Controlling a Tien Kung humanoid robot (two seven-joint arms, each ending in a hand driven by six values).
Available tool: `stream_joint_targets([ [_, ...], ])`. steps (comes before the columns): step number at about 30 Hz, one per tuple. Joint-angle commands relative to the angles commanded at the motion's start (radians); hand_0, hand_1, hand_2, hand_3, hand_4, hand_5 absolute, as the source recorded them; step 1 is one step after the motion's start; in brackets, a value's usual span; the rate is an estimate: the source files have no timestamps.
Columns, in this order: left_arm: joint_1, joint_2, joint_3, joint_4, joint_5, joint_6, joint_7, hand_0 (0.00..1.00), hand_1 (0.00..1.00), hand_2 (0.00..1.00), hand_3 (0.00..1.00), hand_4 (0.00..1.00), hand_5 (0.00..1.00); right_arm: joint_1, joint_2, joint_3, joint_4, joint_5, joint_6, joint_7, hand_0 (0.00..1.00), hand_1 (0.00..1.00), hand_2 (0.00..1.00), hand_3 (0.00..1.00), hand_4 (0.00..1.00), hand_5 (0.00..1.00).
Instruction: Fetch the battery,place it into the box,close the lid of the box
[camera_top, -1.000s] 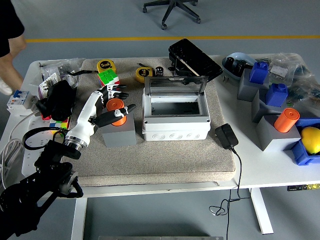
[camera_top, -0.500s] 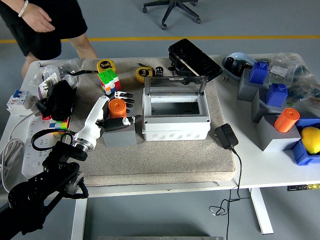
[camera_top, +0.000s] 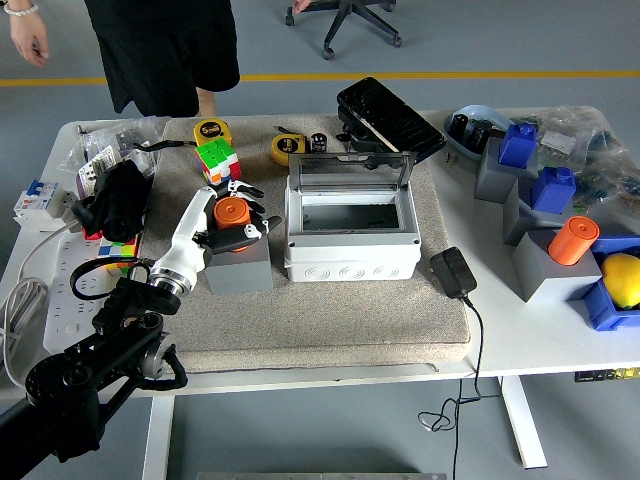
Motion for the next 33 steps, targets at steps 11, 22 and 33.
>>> stream_joint_targets([
  [11, -0.011, -0.010, 0.002, 0.013, -0.033, -0.017, -0.001, 0.209, 0.150, 0.151, 0.170, 0.175, 0.002, 0.001, 0.000, 0.000, 0.000, 0.001, -0.006, 0.007, 0.675, 0.651, 0.678, 0.555, 0.888, 0.436],
  [22, -0.012, -0.014, 0.007, 0.018, -0.040, -0.023, -0.014, 0.136, 0.053, 0.092, 0.170, 0.002, 0.002, 0.000, 0.001, -0.002, 0.000, 0.004, -0.011, 0.019, 0.675, 0.647, 0.675, 0.554, 0.888, 0.435],
  [33, -0.026, -0.003, -0.019, -0.109, 0.086, -0.055, 0.035, 0.136, 0.053, 0.086, 0.163, 0.024, 0.002, 0.002, 0.000, 0.006, -0.001, 0.002, -0.018, 0.030, 0.676, 0.645, 0.672, 0.553, 0.885, 0.432],
])
